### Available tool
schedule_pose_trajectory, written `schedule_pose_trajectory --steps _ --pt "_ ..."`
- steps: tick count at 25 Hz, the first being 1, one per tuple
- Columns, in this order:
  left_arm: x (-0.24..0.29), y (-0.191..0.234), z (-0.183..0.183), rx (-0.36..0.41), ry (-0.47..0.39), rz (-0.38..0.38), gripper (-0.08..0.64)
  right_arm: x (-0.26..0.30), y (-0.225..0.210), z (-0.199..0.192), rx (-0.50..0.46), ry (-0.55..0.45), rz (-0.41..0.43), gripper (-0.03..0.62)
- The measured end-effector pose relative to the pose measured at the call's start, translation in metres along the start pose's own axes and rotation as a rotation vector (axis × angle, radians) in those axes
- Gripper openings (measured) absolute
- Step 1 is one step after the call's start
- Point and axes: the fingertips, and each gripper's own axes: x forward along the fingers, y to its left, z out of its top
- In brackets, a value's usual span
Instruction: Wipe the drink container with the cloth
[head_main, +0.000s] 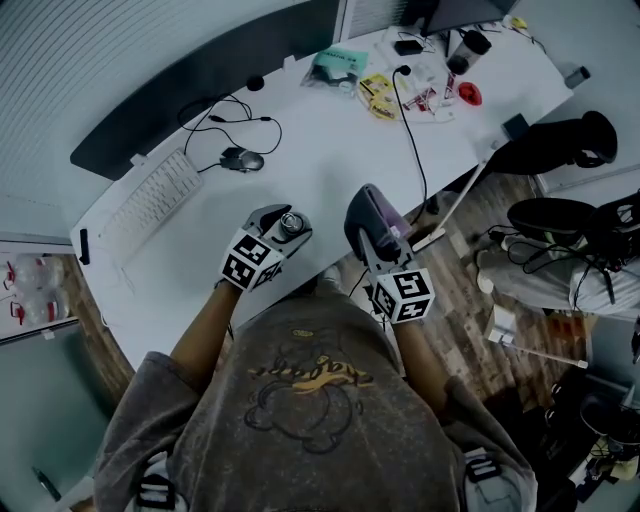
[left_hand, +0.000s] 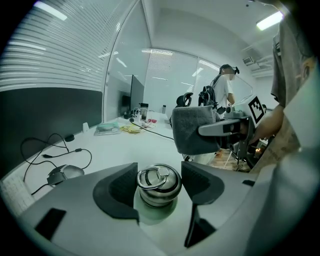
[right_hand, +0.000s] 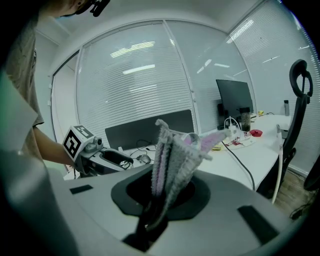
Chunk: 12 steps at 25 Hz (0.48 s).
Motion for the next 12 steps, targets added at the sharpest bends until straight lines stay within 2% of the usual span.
schedule_pose_trajectory --steps 7,12 --pt "0.001 -0.002 0.000 -0.014 0.001 0.005 0.278 0.018 -0.007 -0.002 -0.058 0.044 0.061 0.057" --pt "0.002 -0.002 0.000 -0.021 -0.007 0.018 0.276 0.047 -0.005 -0.002 -0.145 0.083 0.158 0.057"
